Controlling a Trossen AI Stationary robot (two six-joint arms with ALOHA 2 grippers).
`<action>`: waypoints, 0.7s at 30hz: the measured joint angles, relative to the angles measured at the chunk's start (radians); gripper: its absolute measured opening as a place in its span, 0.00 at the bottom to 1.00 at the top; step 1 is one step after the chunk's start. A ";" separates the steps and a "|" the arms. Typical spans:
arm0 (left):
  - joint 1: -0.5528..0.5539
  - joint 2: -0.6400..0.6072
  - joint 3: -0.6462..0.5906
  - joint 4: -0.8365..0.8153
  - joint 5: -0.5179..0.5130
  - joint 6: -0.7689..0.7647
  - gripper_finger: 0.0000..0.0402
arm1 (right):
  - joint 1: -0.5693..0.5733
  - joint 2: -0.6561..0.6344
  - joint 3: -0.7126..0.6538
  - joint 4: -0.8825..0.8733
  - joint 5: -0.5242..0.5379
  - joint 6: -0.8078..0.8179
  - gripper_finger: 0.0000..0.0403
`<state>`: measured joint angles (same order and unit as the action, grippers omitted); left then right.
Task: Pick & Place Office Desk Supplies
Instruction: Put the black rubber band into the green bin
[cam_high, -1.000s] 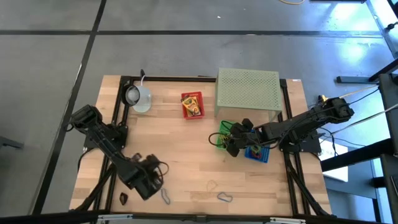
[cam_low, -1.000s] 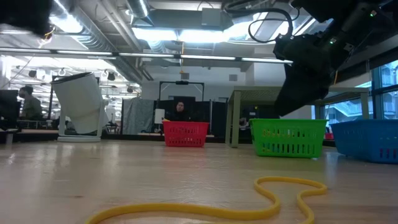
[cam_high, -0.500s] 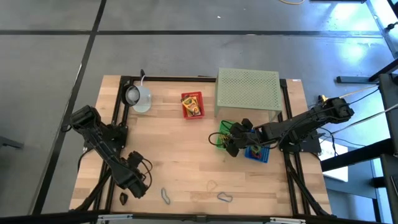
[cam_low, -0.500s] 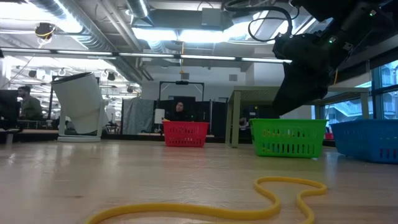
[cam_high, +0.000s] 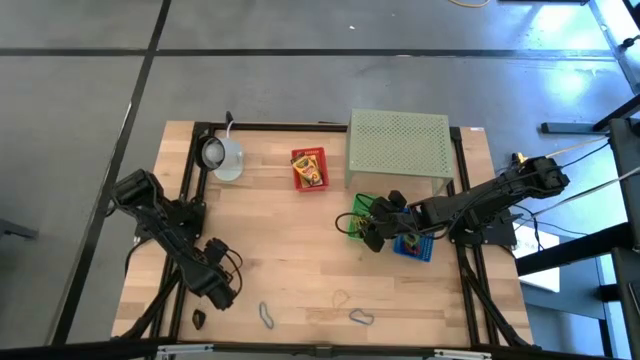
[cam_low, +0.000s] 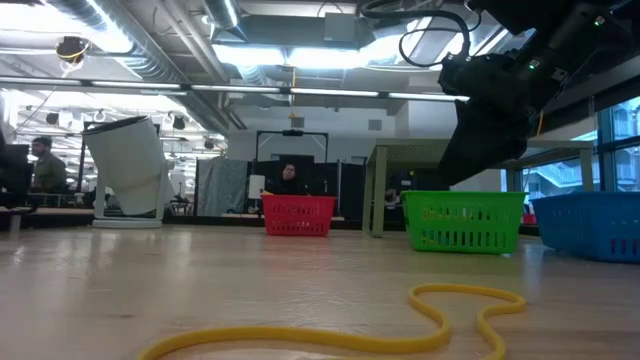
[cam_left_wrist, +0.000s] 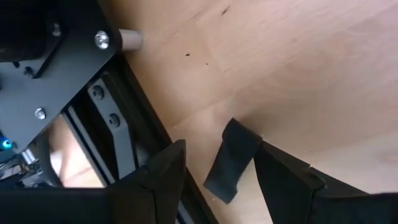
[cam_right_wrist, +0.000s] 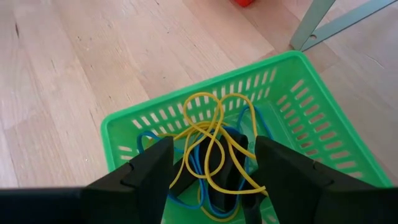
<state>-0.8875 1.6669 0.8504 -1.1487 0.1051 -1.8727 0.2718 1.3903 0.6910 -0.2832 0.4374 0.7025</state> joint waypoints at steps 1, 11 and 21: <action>0.000 0.000 -0.009 0.011 0.000 0.000 0.45 | 0.000 0.000 0.000 0.000 0.000 0.000 0.57; 0.001 -0.002 -0.046 0.124 0.003 0.067 0.21 | 0.000 0.000 0.000 0.000 0.000 0.000 0.57; 0.003 -0.005 -0.039 0.146 -0.022 0.053 0.01 | 0.000 0.000 0.000 0.000 0.000 0.000 0.57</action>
<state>-0.8843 1.6622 0.8116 -1.0026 0.0827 -1.8197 0.2718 1.3903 0.6910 -0.2829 0.4374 0.7021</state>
